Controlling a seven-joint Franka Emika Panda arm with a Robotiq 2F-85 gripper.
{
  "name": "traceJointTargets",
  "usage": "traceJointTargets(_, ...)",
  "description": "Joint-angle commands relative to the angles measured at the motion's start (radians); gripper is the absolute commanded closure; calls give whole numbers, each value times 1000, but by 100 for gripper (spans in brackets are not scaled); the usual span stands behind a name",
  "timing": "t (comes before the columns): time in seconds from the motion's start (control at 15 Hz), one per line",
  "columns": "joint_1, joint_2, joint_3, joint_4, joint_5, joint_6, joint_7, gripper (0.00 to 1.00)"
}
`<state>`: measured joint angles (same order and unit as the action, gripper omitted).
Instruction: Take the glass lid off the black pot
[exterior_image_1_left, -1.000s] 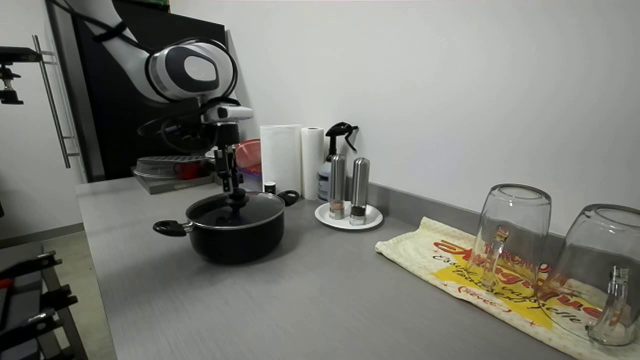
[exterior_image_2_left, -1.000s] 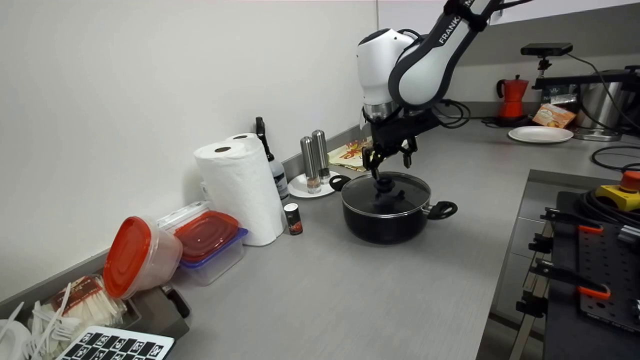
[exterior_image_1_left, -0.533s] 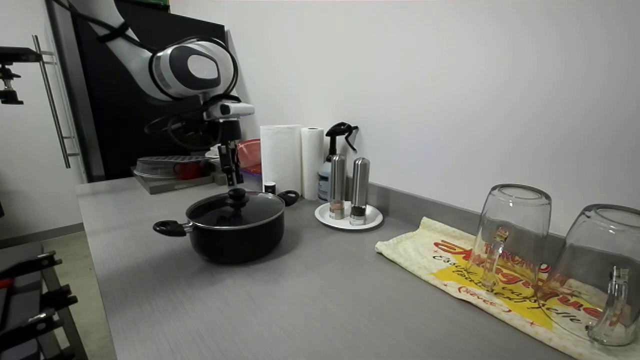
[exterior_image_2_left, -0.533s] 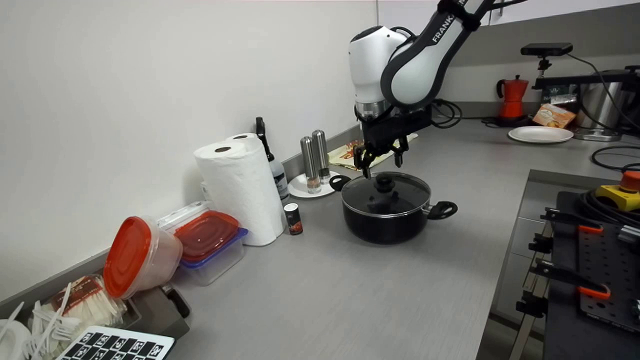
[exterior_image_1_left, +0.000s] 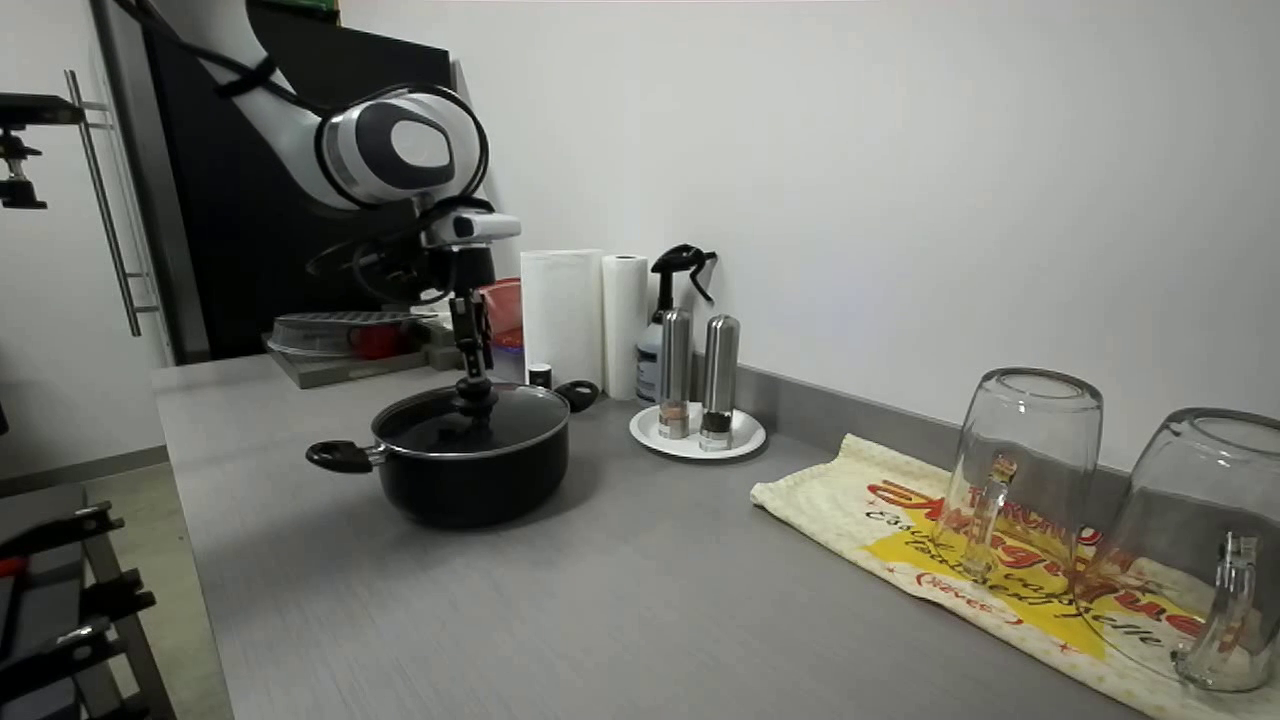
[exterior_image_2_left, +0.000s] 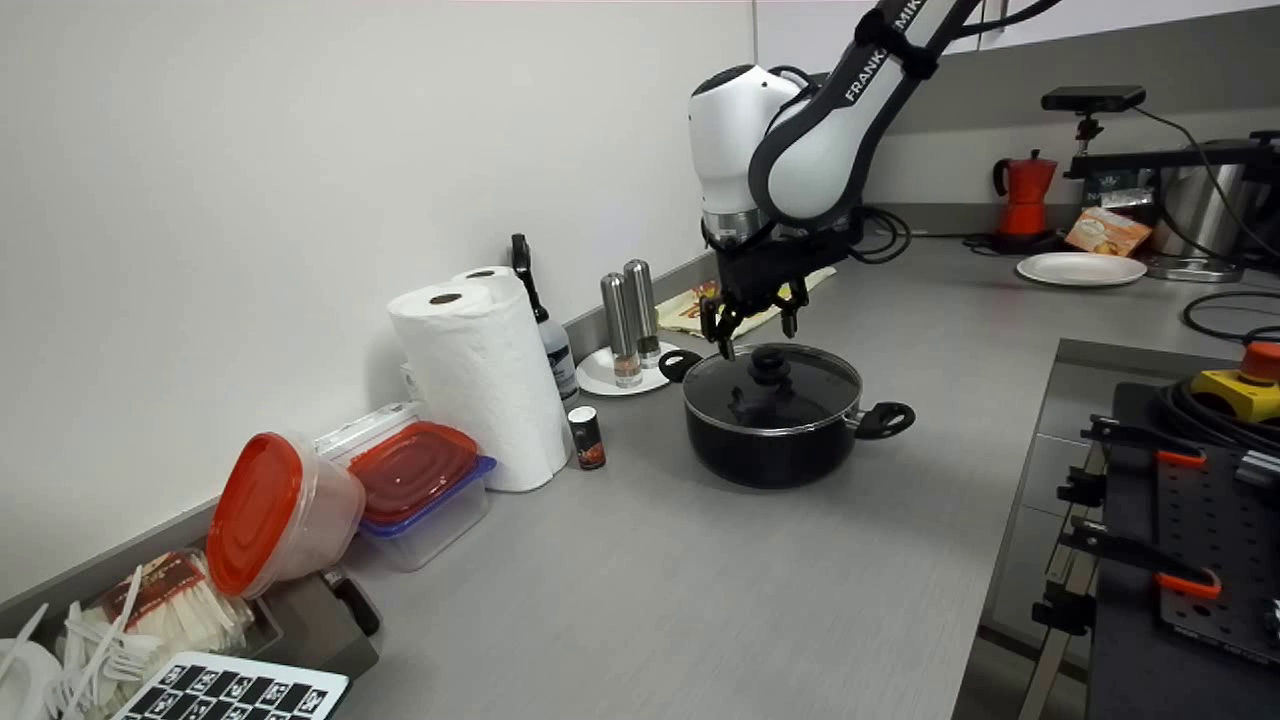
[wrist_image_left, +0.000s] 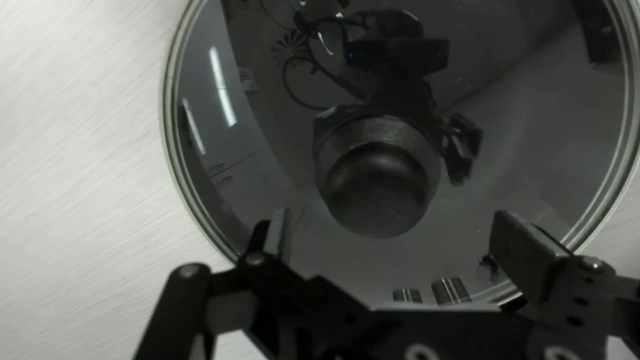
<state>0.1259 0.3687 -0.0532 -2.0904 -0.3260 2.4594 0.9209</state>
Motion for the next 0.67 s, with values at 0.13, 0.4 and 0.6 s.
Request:
traceJointTargets(0.13,17,36,-16,14,30,11,-1,27)
traceJointTargets(0.4,18,42,-17,16,38,4,-3,56)
traceJointTargets(0.6,20,35,-19,19,43,1,-2,68)
